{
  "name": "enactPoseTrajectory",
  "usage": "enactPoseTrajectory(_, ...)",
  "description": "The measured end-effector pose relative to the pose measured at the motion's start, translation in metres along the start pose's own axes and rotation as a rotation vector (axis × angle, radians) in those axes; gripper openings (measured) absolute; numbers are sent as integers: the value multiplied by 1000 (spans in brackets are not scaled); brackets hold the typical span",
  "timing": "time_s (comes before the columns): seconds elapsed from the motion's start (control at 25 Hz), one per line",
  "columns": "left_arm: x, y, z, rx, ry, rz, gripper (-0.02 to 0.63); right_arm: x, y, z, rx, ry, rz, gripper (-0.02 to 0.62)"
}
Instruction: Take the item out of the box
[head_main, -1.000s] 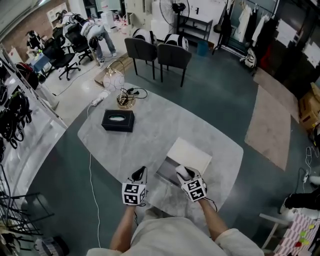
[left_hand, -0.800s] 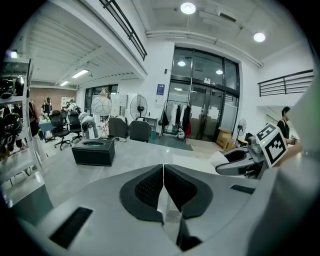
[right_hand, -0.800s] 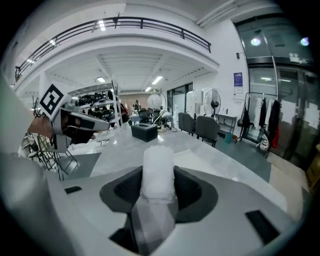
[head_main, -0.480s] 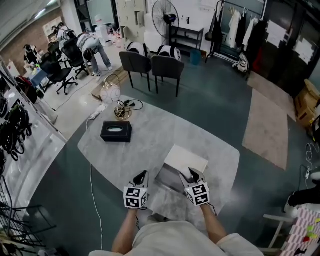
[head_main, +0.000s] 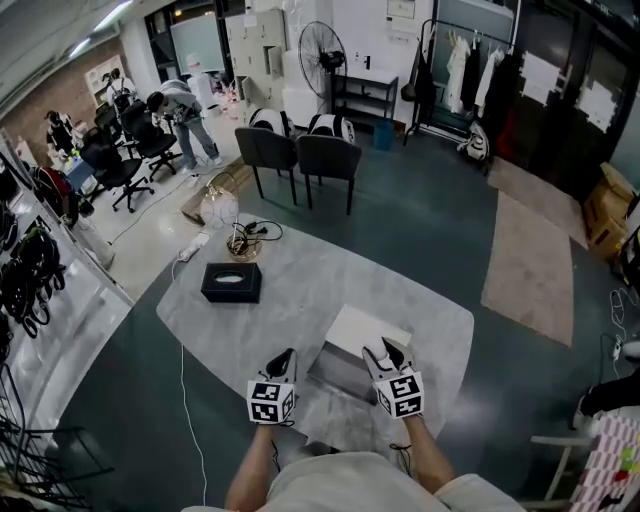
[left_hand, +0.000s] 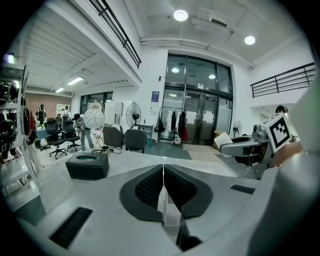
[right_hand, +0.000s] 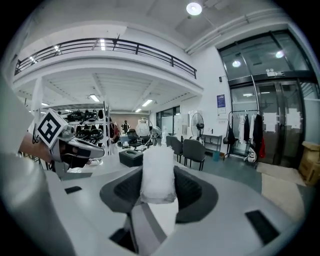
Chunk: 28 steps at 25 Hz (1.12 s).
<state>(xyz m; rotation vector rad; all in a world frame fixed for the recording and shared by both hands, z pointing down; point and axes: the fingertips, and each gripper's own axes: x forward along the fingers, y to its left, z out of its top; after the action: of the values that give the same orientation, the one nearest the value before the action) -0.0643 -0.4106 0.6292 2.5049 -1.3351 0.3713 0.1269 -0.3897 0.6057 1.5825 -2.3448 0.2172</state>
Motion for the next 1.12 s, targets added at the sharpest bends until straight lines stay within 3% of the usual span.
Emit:
enactPoseTrajectory(0.6,6,6,52,68,-84,0,17,-2,-19,60,-72,-111,-38,183)
enactPoseTrajectory(1.12,11,11,86,94,-134,6,17,-1,-24,76,-72,-143,-55,181)
